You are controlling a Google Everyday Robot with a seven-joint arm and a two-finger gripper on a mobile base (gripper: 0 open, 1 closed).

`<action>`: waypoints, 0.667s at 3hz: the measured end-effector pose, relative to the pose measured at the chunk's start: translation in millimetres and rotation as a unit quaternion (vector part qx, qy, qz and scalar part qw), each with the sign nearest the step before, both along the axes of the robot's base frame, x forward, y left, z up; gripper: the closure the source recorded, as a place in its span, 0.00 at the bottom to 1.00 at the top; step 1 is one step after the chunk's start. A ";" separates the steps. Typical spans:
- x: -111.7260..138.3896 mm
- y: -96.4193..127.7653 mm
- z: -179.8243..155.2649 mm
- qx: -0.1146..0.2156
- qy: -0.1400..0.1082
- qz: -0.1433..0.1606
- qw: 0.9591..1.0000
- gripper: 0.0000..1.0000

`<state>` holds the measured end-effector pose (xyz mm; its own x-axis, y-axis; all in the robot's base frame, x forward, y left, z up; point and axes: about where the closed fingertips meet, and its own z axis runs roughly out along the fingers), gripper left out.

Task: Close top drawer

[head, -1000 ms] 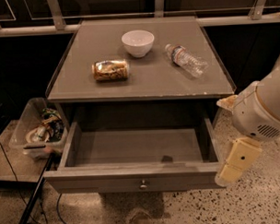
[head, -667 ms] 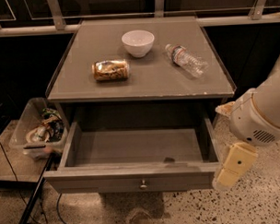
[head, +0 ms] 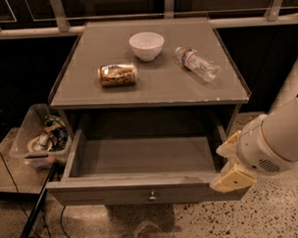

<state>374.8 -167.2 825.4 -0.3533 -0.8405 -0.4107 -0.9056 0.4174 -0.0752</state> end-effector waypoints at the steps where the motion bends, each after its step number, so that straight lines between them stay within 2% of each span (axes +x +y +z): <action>1: 4.6 2.3 -3.4 -0.002 -0.057 -0.029 0.998 0.64; 2: 23.8 1.1 3.4 0.001 -0.097 -0.043 0.994 0.88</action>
Offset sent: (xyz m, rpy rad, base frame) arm 0.0029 0.0021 -0.0039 -0.0043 -0.0981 -0.0508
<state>398.7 -166.1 828.8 -0.3380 -0.8100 -0.4792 -0.8351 0.4929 -0.2442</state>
